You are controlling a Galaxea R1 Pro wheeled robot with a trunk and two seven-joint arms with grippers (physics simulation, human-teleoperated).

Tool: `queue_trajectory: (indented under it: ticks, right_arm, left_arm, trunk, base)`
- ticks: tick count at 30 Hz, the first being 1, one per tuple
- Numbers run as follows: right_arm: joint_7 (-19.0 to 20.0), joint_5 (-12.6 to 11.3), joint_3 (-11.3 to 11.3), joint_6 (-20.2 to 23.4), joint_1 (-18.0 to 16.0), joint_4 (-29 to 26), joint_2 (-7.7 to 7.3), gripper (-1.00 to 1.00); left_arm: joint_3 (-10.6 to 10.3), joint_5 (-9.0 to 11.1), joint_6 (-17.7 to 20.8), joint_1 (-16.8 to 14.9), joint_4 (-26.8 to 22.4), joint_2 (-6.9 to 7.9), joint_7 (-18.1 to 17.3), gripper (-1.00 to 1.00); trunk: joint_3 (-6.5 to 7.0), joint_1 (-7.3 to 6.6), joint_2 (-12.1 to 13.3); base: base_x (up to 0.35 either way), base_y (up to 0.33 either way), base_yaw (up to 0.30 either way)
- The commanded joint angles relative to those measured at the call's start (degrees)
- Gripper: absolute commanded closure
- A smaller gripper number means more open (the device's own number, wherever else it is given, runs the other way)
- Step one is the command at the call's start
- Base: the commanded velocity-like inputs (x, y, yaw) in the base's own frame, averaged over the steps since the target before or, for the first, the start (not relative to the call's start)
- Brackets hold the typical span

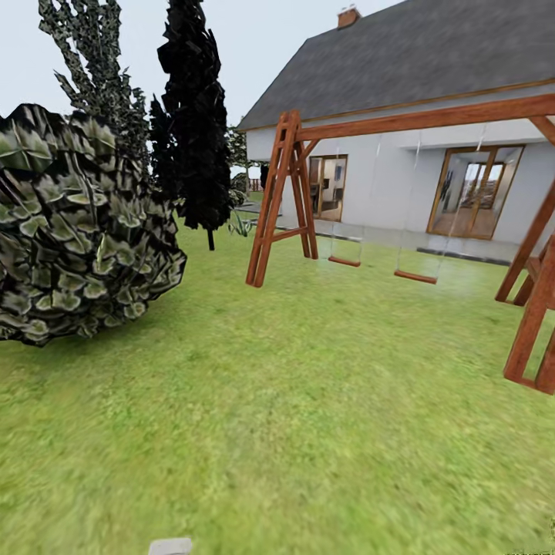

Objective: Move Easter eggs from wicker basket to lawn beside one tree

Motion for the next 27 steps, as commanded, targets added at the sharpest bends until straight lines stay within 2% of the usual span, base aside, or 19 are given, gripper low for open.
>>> queue_trajectory:
  ticks: [1, 8, 27]
  right_arm:
    - [-0.04, -0.55, 0.03, -0.35, -0.03, 0.07, 0.04, -1.00]
    - [-0.04, -0.55, 0.03, -0.29, -0.04, 0.07, 0.02, -1.00]
    - [-0.04, -0.55, 0.03, -0.26, -0.04, 0.07, 0.09, -1.00]
  left_arm:
    - [0.01, 0.00, -0.22, -0.01, 0.04, -0.01, 0.18, -1.00]
    - [0.01, 0.00, -0.21, -0.01, 0.04, -0.01, 0.18, -1.00]
    - [0.01, 0.00, -0.22, 0.00, 0.04, -0.12, 0.18, -1.00]
  trunk:
    - [-0.02, 0.05, -0.03]
    - [-0.02, 0.05, -0.03]
    - [-0.02, 0.05, -0.03]
  base:
    - [0.323, -0.089, -0.277]
    - [0.212, -0.108, -0.277]
    - [0.010, -0.006, -0.277]
